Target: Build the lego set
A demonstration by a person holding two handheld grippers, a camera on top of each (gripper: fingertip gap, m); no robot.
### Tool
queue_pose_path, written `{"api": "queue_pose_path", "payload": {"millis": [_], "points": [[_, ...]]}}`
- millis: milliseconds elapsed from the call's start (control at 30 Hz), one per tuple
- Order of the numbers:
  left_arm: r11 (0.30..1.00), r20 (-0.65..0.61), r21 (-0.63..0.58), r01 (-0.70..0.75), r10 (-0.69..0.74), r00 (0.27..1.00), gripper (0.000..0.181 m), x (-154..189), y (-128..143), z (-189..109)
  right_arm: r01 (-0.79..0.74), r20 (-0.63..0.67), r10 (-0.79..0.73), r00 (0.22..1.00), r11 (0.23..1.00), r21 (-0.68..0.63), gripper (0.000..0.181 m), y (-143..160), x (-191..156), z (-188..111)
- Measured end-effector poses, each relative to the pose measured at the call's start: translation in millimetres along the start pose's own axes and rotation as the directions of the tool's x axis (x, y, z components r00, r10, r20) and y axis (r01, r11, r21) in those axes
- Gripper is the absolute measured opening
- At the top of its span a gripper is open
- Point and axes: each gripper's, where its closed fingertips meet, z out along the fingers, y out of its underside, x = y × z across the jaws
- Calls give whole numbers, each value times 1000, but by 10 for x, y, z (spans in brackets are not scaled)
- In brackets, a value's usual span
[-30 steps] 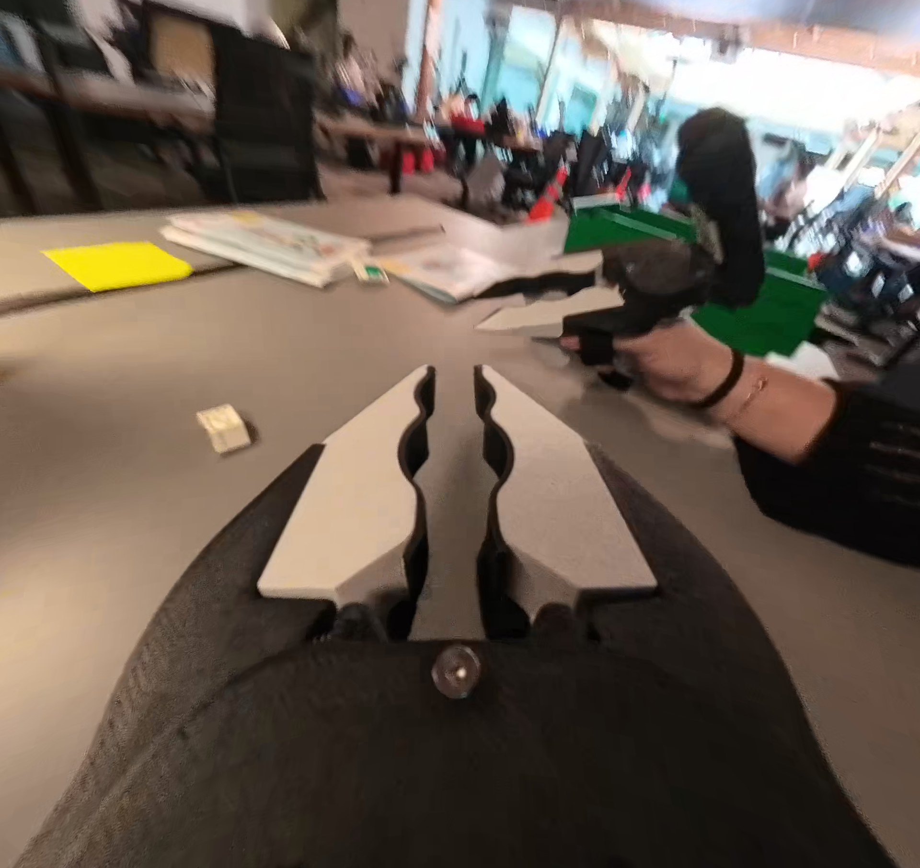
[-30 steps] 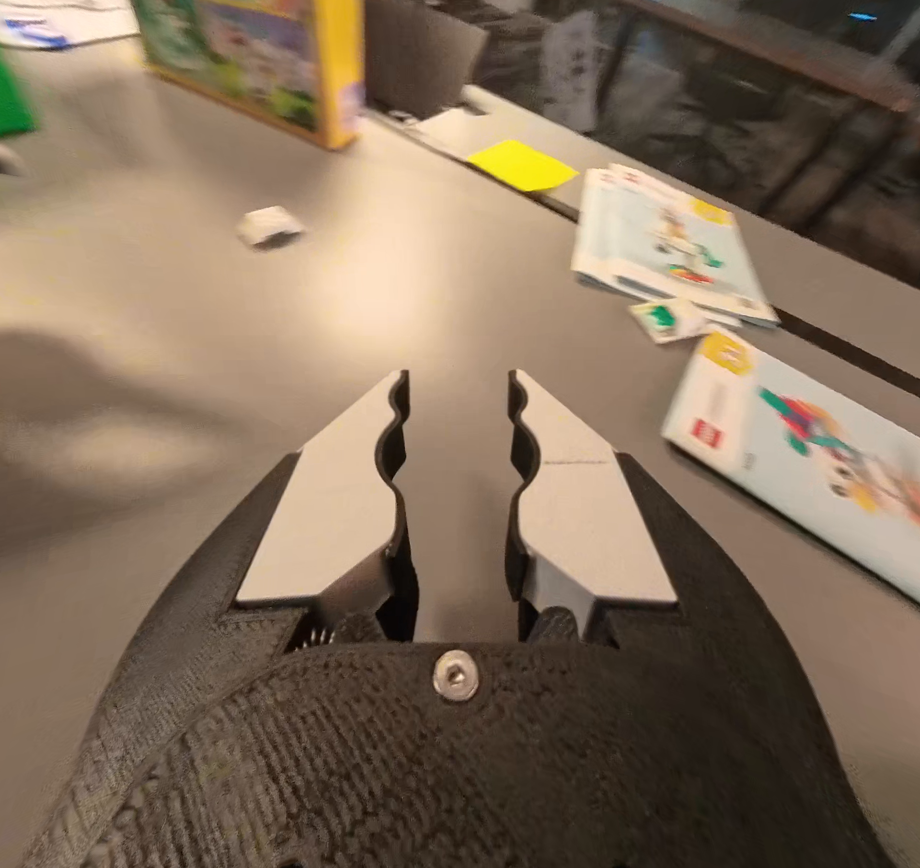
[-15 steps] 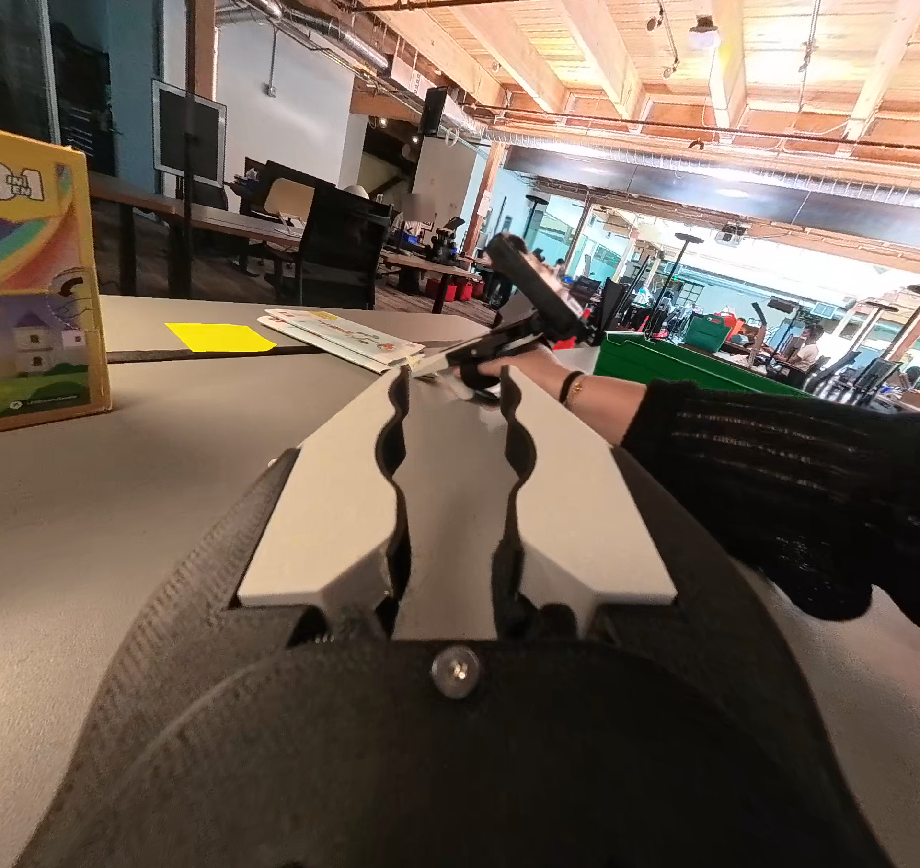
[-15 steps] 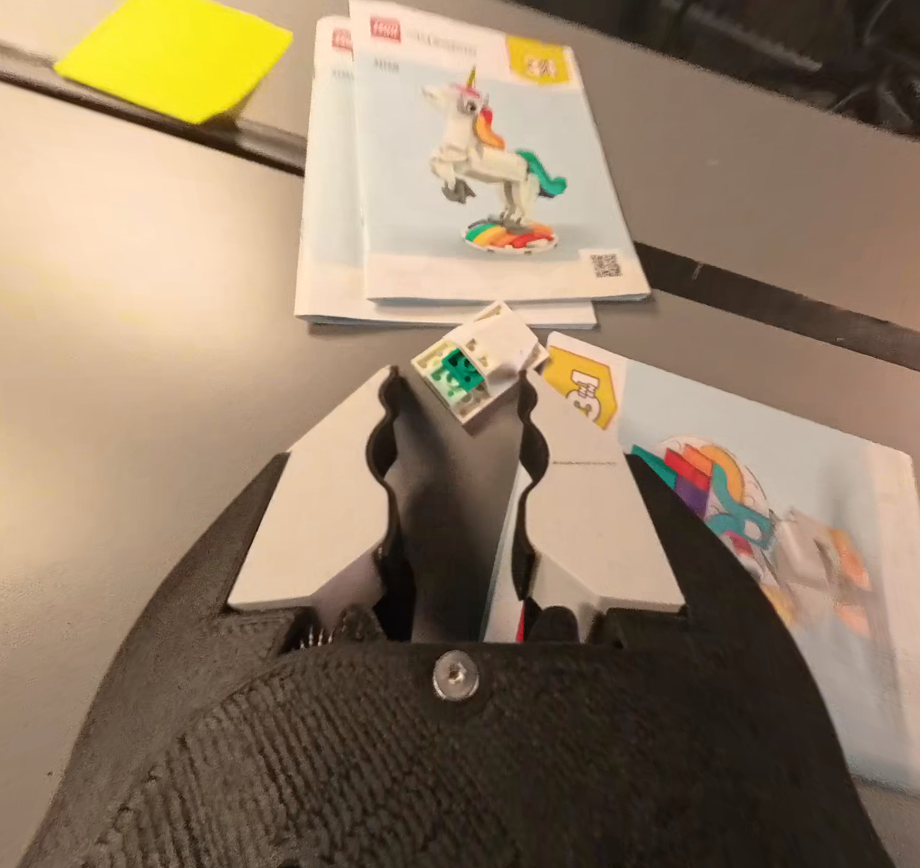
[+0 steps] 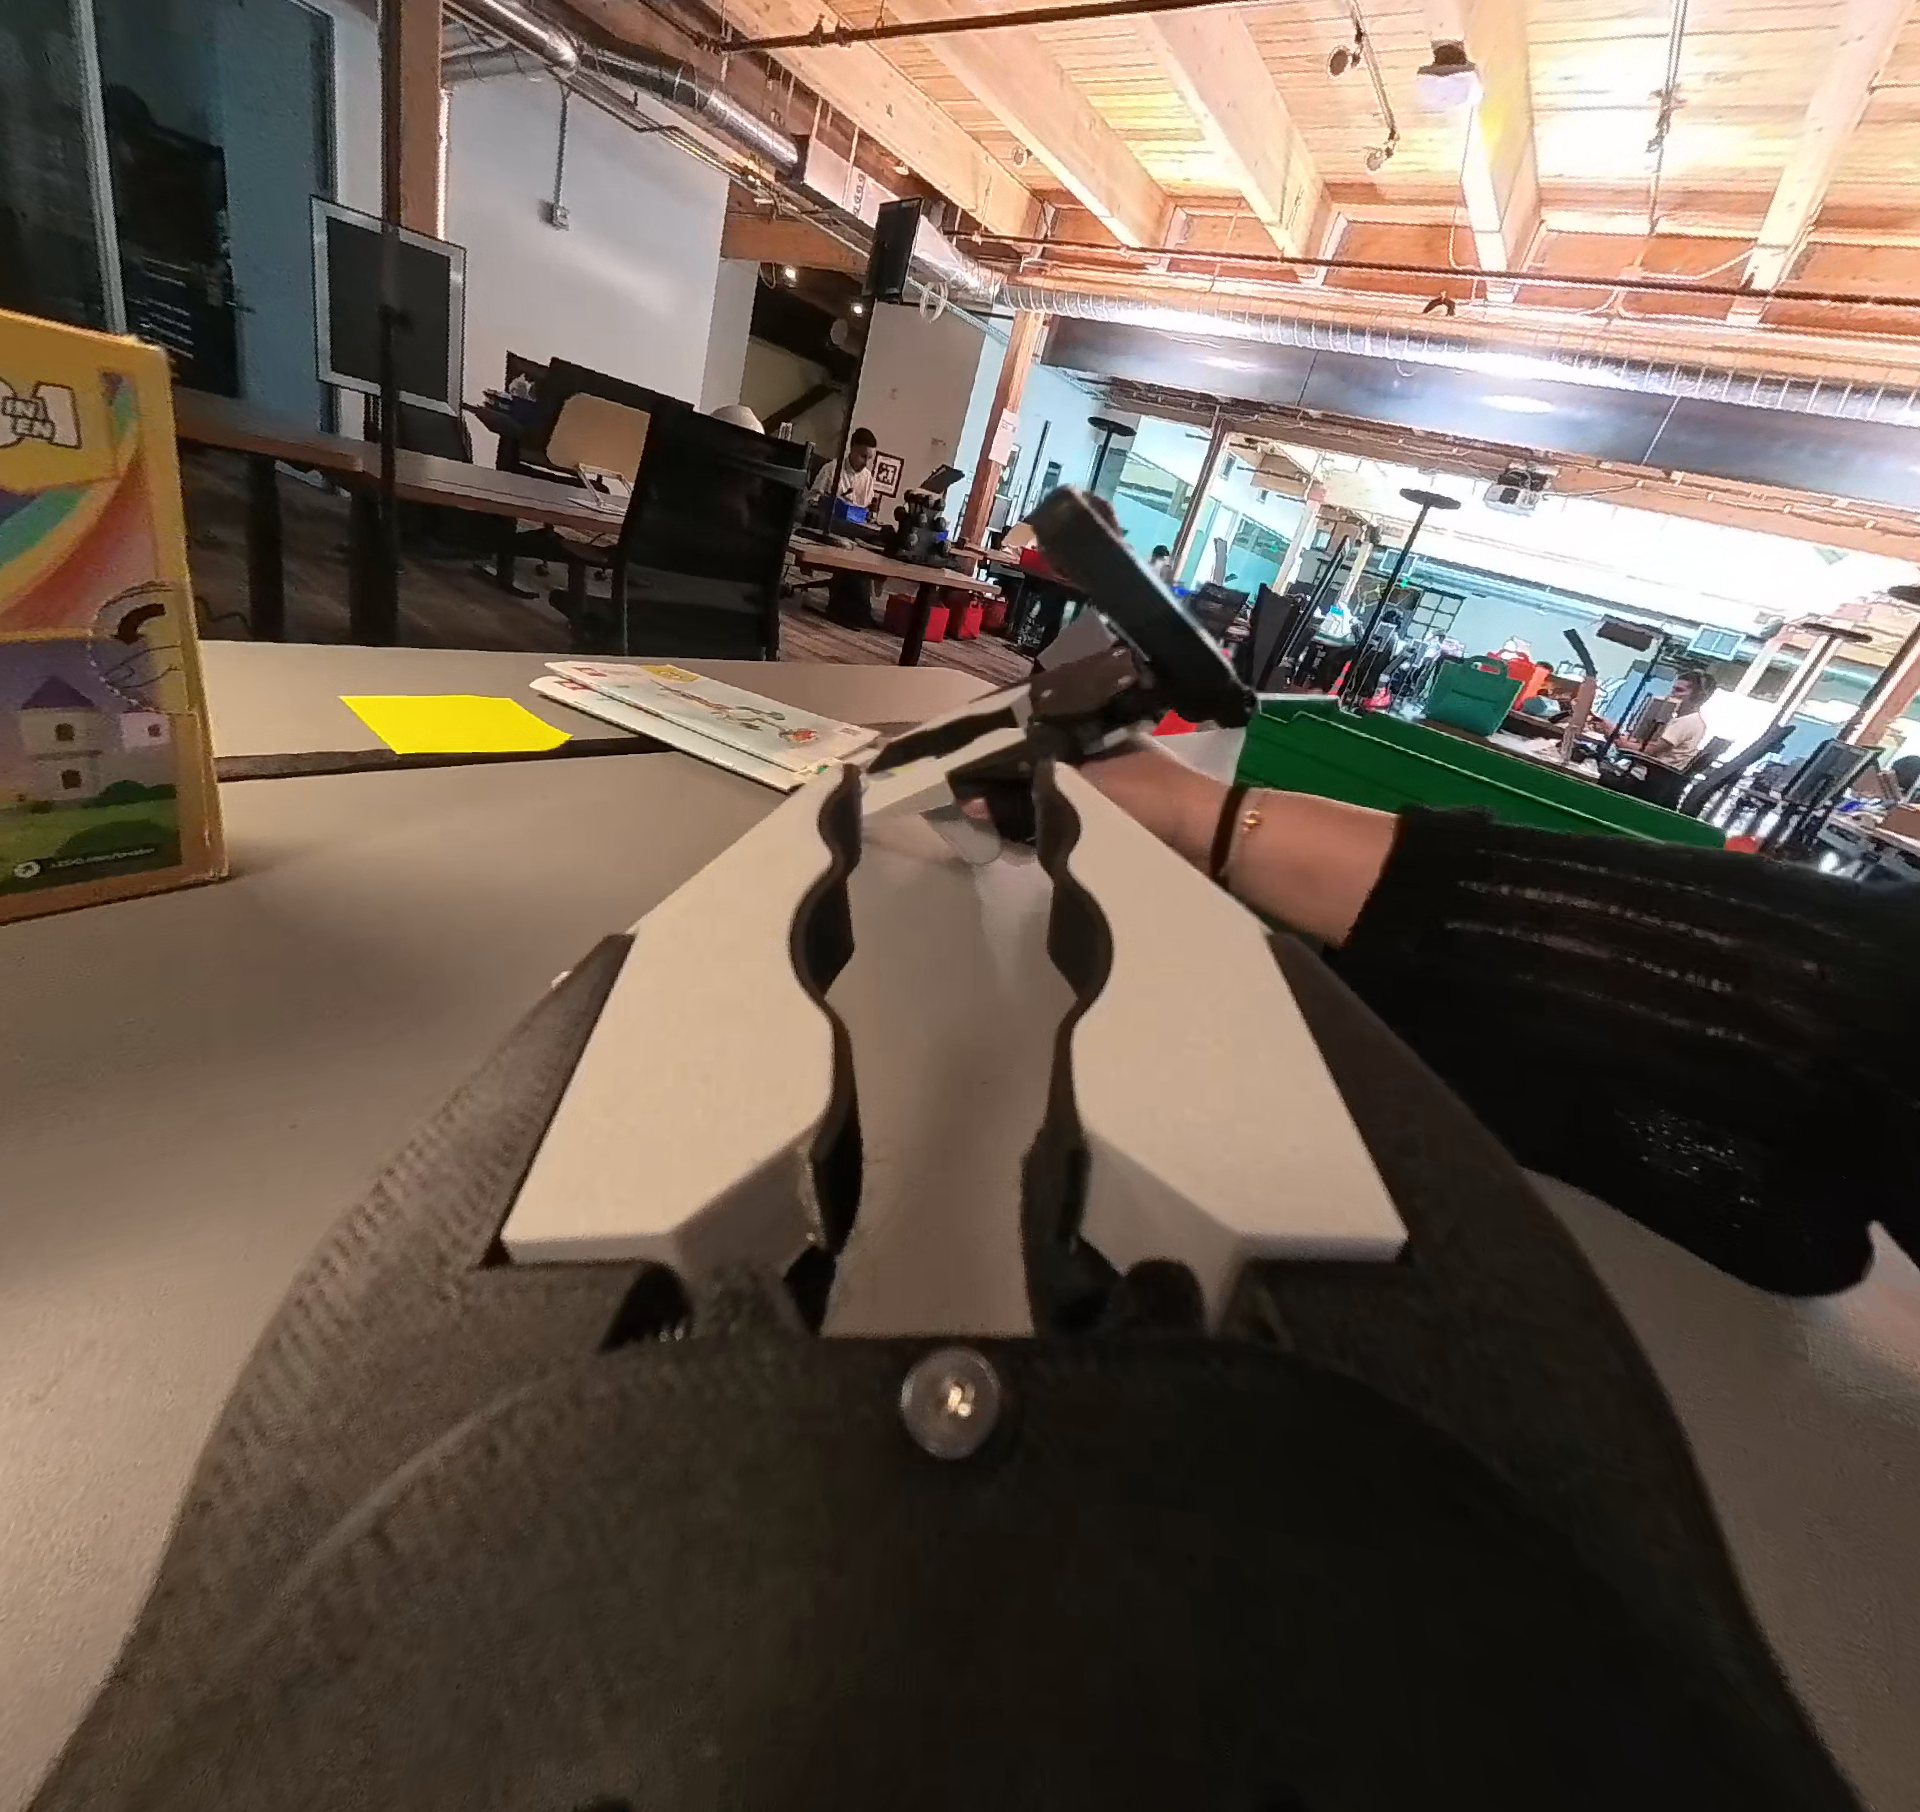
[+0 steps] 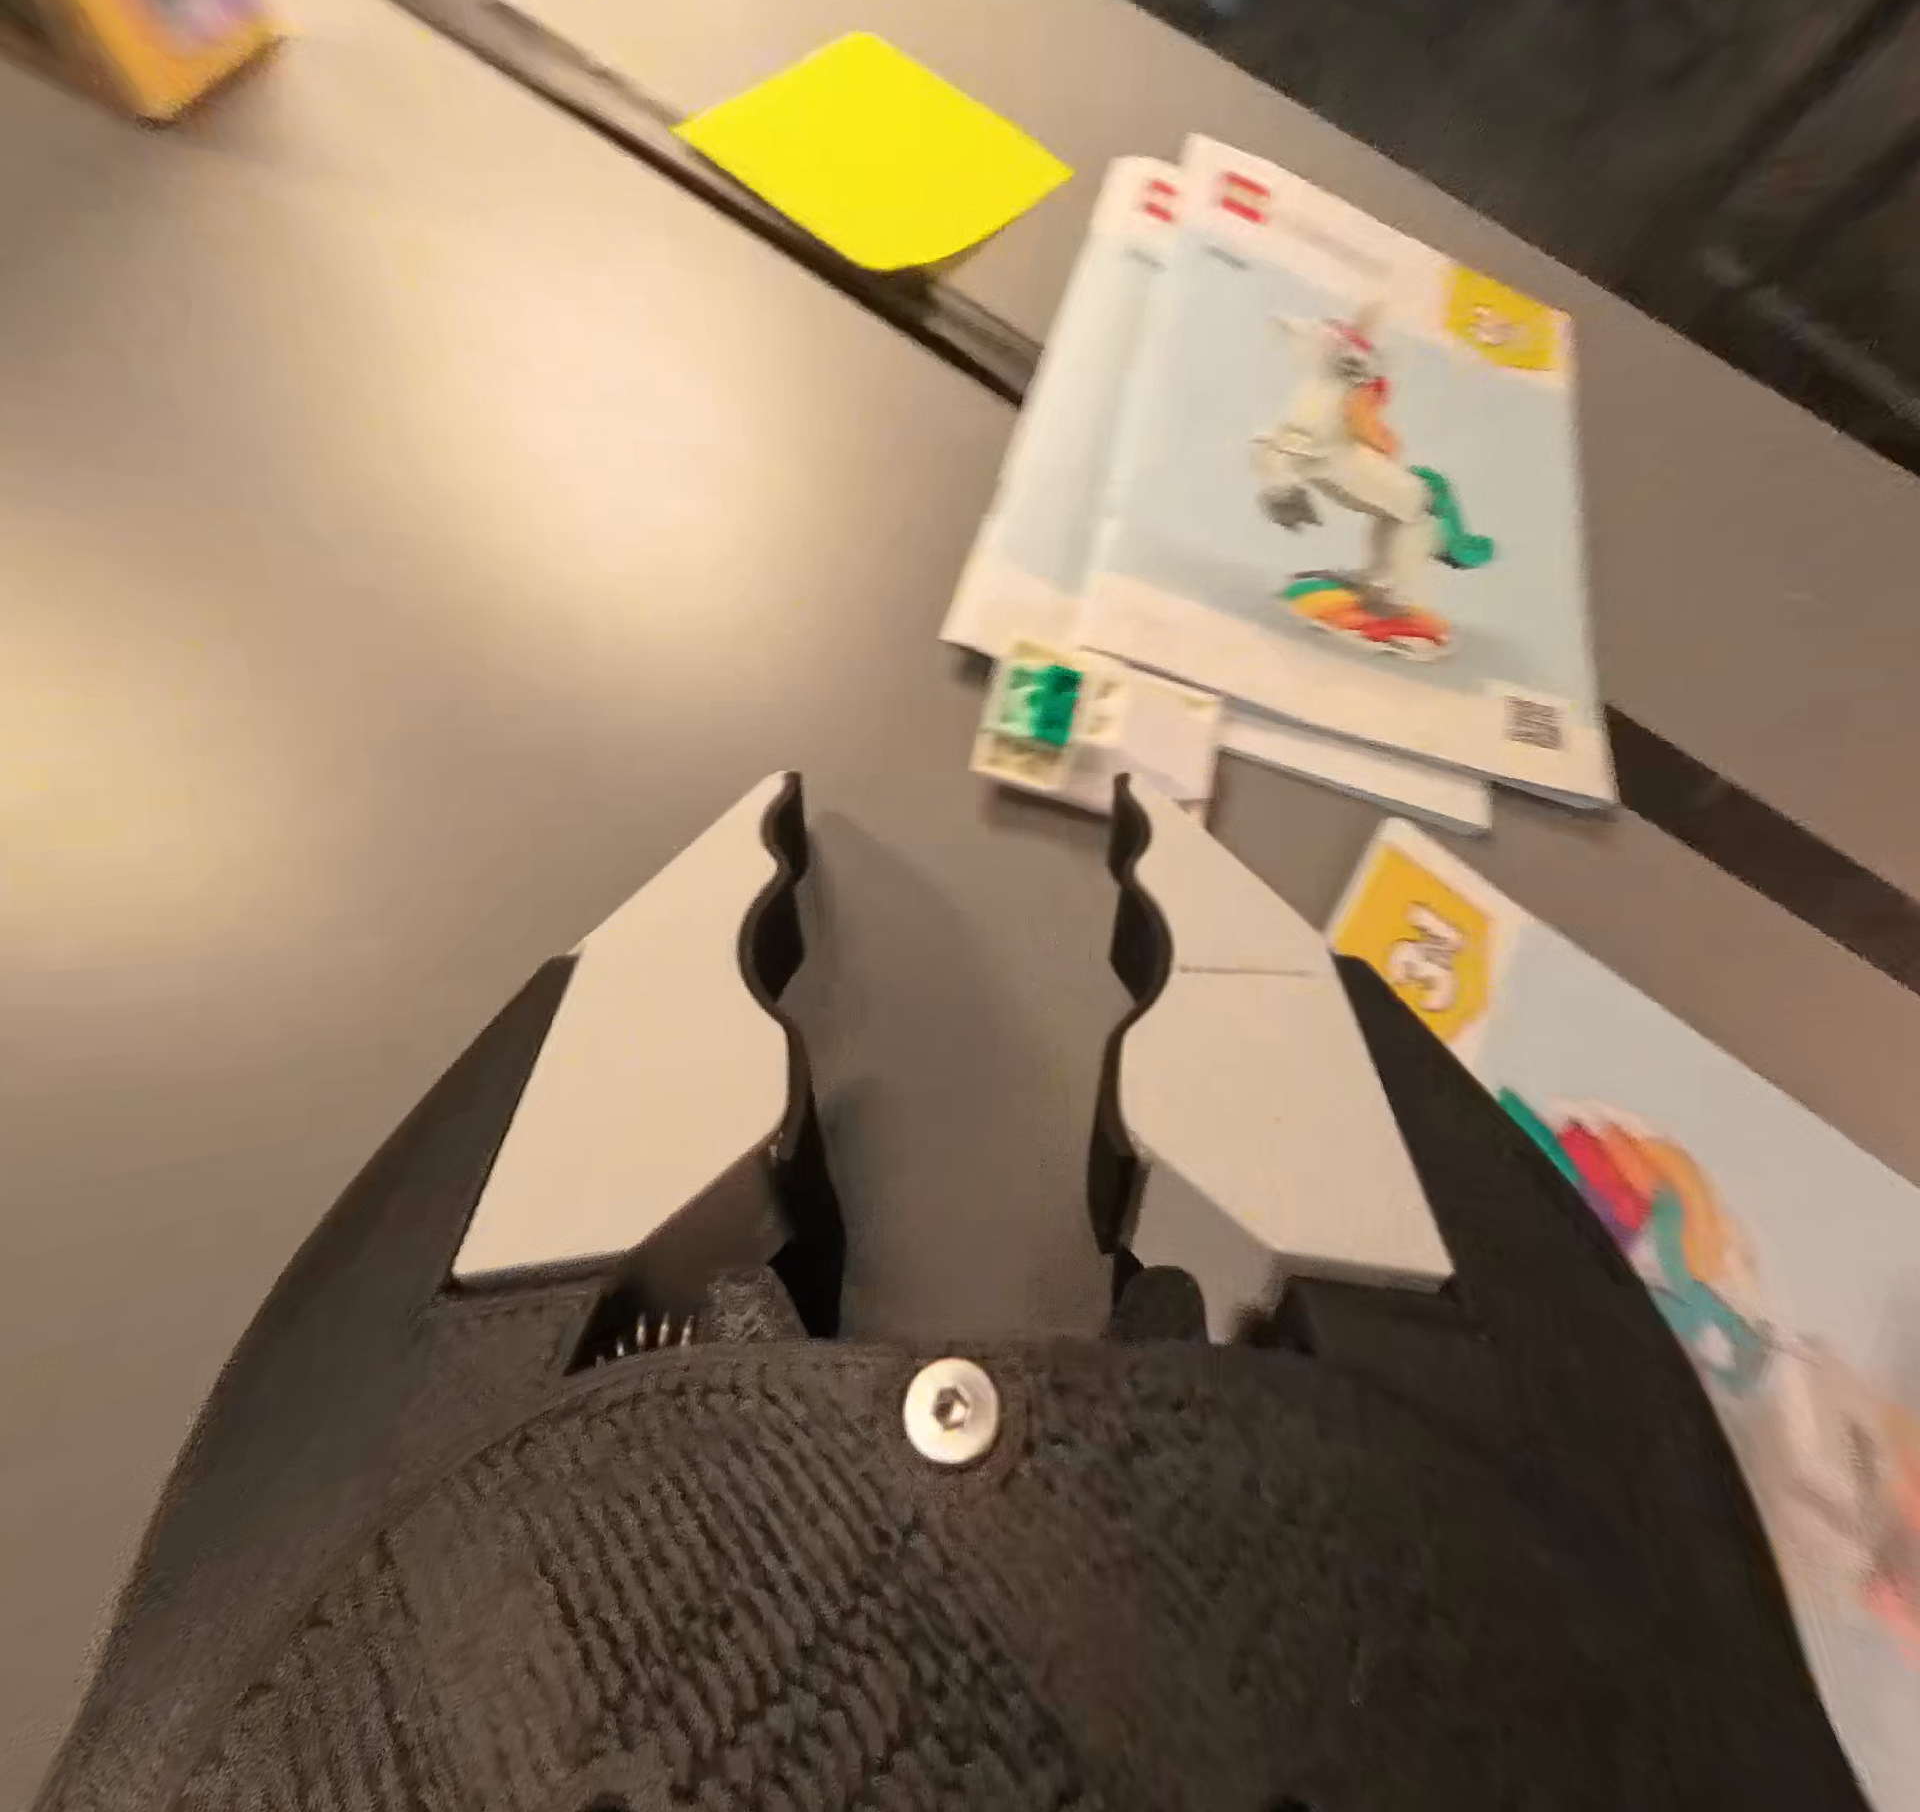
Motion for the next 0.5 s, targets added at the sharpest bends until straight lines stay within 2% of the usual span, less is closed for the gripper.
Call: {"api": "queue_pose_path", "payload": {"millis": [33, 133, 167, 233, 300, 333, 400, 500], "points": [[1000, 2, 6, 4, -4, 1000, 32, -6, -8, -6, -12, -35, 12, 999, 1000, -15, 60, 17, 108, 52], [999, 11, 24, 21, -21, 1000, 32, -40, -35, -29, -109, -33, 108, 994, 994, -24, 73, -23, 279, 175], [999, 15, 29, 28, -29, 999, 32, -56, -42, -36, -144, -16, 143, 990, 989, -41, 70, -17, 296, 211], [998, 22, 39, 44, -45, 999, 32, -86, -57, -48, -200, 45, 203, 978, 978, -66, 50, -20, 260, 246], [997, 30, 48, 61, -62, 998, 32, -119, -70, -59, -205, 140, 216, 966, 975, -87, 50, -54, 104, 215], [996, 31, 49, 70, -71, 997, 32, -130, -72, -61, -169, 194, 183, 964, 982, -90, 50, -71, -25, 176], [995, 29, 38, 97, -98, 995, 32, -148, -63, -67, -19, 302, 26, 953, 999, -25, 50, -133, -387, 24], [985, 8, -46, 169, -169, 986, 33, -132, 43, -83, 197, 373, -256, 892, 962, 189, 50, -237, -1077, -382]]}}
